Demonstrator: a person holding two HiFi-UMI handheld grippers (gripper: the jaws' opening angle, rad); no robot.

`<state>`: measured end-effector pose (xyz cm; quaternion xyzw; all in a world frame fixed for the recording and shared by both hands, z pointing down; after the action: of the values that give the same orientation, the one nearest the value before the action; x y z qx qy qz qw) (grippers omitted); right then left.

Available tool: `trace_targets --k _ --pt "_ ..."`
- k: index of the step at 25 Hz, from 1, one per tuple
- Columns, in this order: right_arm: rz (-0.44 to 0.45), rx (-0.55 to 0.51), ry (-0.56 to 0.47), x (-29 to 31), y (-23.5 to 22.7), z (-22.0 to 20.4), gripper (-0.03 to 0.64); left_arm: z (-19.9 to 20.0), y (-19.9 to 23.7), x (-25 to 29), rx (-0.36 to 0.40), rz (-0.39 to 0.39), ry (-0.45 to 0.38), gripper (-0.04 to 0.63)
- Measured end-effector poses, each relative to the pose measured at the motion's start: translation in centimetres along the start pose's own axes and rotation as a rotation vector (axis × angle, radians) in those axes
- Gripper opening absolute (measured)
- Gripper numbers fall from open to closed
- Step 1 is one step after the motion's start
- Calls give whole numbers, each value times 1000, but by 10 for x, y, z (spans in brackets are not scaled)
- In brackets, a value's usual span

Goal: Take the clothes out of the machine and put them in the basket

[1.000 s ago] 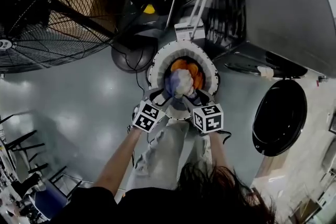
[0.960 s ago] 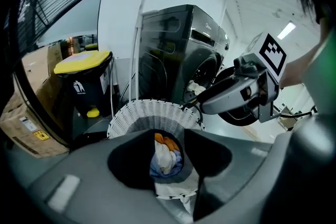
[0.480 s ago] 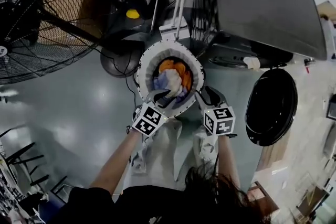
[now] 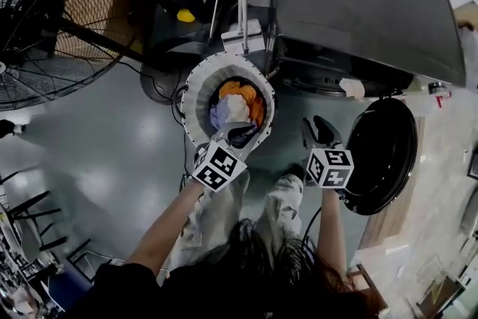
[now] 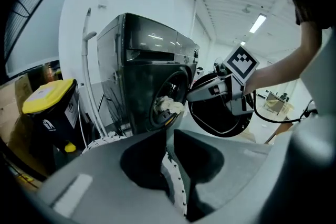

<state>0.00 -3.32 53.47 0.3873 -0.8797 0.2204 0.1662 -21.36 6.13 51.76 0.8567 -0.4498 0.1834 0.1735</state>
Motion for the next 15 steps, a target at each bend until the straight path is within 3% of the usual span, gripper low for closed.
trace_targets --k 5,11,15 --pt "5 -17 -7 -11 -60 3 137 22 -33 42 -38 79 -17 51" --pt "42 19 -20 -14 -108 -2 137 40 -79 92 -202 184 -48 51" --pt "30 50 -63 -13 -134 2 137 55 -106 118 -180 186 -33 51"
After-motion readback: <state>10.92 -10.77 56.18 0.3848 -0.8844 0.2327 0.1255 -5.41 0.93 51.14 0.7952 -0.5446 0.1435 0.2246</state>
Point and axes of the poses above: the fingertips, and each gripper's own axes: x forward along the fingers, y to its left, z out of its top, the point moved 9 cm from there along -x, backward along the fingers, and after that the axes turned 13 degrees about -y, right-handed, at the moved point
